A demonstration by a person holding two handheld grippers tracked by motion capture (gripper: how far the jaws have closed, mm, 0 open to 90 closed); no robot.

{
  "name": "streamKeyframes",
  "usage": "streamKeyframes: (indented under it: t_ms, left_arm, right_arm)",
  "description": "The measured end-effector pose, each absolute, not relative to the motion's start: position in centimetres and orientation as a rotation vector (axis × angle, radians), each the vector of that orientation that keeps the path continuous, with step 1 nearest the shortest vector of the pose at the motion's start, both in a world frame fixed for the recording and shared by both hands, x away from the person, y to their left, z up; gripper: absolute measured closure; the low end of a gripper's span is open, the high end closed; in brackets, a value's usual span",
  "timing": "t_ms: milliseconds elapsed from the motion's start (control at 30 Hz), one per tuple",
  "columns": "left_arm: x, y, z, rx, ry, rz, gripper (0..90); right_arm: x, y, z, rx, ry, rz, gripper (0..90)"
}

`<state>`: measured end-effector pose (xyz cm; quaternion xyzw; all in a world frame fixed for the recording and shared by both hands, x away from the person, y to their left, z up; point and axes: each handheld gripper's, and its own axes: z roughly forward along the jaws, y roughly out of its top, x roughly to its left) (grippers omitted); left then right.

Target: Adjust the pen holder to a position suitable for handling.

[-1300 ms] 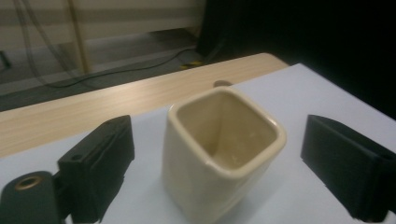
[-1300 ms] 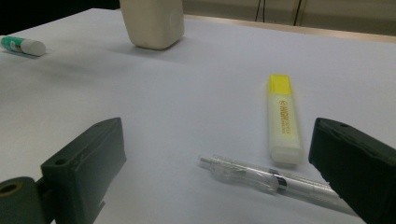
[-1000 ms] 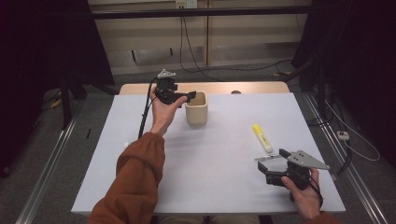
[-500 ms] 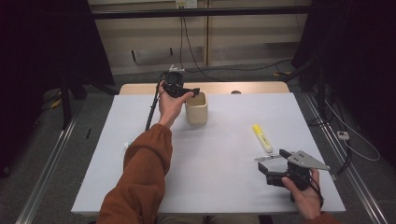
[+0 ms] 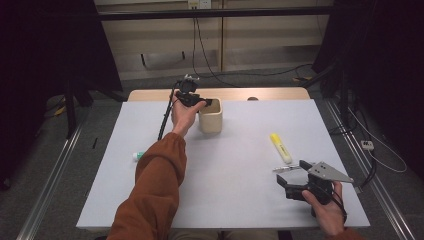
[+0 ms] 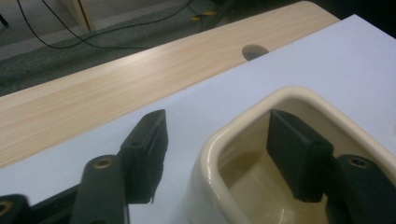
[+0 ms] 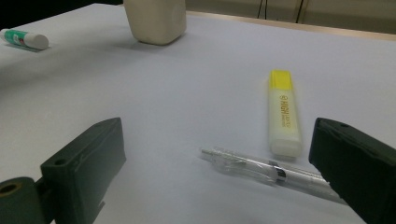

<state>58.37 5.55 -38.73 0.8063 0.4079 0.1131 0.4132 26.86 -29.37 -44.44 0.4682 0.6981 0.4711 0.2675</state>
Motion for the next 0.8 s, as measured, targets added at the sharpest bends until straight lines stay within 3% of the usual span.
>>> streamKeyframes:
  t_ms: [233, 467, 800]
  left_arm:
    - [58.46, 5.73, -39.17, 2.081, 1.052, 0.247, 49.5]
    - [58.61, 6.05, -39.18, 2.102, 1.067, 0.209, 65.9]
    - [58.58, 6.0, -38.68, 2.159, 1.026, 0.25, 70.3]
  right_arm:
    - [26.88, -29.34, -44.46, 1.255, 1.889, 1.266, 3.3]
    - [26.85, -29.36, -44.46, 1.254, 1.889, 1.267, 3.3]
    - [26.69, -29.35, -44.43, 1.257, 1.888, 1.261, 3.3]
